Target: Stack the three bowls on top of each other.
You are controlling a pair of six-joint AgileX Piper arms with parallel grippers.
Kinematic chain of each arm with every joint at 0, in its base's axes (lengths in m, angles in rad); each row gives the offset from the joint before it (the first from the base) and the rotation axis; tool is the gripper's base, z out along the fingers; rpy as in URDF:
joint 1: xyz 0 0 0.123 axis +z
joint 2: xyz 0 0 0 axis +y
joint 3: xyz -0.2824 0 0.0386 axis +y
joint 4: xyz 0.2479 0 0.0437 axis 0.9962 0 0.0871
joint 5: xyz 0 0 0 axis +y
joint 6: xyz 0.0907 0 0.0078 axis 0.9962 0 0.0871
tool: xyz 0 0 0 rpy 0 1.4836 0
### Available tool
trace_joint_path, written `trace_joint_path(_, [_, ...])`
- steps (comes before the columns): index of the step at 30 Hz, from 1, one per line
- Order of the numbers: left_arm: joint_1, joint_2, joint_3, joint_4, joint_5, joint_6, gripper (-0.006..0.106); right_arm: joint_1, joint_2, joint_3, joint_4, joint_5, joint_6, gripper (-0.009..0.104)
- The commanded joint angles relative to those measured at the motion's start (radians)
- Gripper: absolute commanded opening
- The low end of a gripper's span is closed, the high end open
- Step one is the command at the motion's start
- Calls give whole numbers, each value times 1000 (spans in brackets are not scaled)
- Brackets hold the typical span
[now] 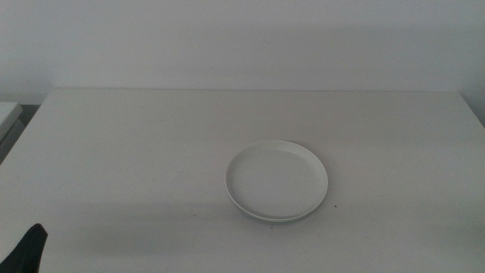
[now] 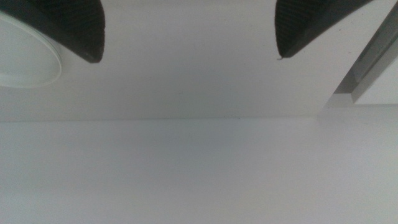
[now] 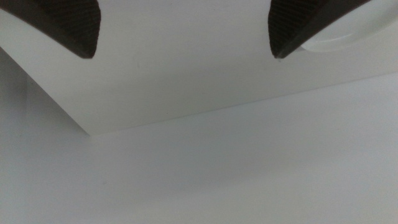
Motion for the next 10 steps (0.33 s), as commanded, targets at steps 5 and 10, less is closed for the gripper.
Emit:
trace_joint_path(5, [30,-4,0,-1,-13,2,94,-6,-4,4,-11,-9,-2,86])
trace_joint_path(10, [28,-4,0,5,-13,2,94,-6,-4,4,-11,-9,-2,86])
